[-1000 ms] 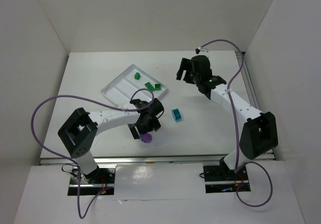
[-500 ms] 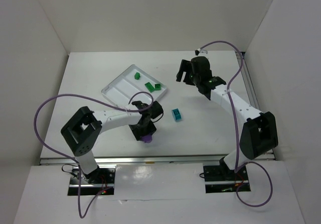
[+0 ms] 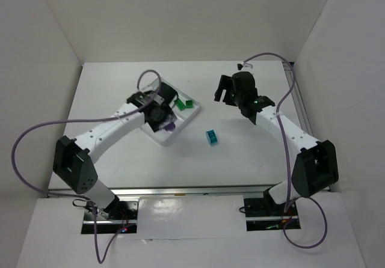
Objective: Sort the legos into containers by color
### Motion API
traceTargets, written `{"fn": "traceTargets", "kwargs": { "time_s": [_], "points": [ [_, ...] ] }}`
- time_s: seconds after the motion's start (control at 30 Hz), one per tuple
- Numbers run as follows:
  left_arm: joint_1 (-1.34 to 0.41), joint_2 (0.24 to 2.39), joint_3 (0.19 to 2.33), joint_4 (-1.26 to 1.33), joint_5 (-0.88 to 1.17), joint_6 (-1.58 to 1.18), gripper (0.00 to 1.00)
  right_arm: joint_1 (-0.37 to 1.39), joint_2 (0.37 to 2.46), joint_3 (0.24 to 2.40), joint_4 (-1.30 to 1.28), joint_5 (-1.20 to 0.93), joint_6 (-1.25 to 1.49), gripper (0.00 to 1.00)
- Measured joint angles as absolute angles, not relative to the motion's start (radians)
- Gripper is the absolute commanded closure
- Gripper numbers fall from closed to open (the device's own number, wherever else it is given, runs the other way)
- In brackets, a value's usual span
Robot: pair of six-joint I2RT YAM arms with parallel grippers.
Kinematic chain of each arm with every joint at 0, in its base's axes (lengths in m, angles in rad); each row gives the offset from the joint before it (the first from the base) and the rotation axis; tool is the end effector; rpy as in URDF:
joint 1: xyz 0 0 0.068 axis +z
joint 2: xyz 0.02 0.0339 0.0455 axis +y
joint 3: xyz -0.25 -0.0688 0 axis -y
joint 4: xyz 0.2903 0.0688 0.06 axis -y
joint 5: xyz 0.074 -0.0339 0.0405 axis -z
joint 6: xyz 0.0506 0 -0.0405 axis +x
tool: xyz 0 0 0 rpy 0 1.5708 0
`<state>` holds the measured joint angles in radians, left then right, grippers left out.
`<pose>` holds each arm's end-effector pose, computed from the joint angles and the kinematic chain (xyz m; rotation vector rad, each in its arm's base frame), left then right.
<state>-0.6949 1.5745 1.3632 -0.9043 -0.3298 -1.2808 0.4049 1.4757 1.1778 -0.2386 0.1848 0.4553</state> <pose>0.2954 -0.2249 0.2518 -0.8495 2.4682 -0.2654 0.3692 0.1481 0.2713 0.1644 2.1073 0.3228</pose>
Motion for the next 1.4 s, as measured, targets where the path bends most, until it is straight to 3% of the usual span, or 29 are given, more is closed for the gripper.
{"fn": "traceTargets", "kwargs": {
  "time_s": [0.27,0.67,0.8,0.9,1.23,1.4],
  "points": [
    [-0.355,1.728,1.577,-0.837,-0.362,-1.079,0.63,0.403,1.385,1.092,-0.284,0.203,0.474,0.14],
    [-0.193,1.917,1.599,-0.829,-0.353,-1.017,0.52,0.398,1.327,0.979,-0.334,0.191,0.476,0.13],
    [-0.193,1.942,1.597,-0.83,-0.343,-1.011,0.08,0.448,1.332,0.955,-0.357,0.181,0.47,0.1],
    [-0.195,1.948,1.597,-0.83,-0.337,-1.011,0.0,0.497,1.35,0.955,-0.36,0.177,0.46,0.1],
    [-0.21,1.89,1.597,-0.851,-0.338,-0.987,0.0,0.577,1.526,0.955,-0.347,0.144,0.398,0.1],
    [-0.256,1.713,1.597,-0.852,-0.36,-0.962,0.02,0.591,1.633,0.956,-0.338,0.139,0.371,0.23]
  ]
}}
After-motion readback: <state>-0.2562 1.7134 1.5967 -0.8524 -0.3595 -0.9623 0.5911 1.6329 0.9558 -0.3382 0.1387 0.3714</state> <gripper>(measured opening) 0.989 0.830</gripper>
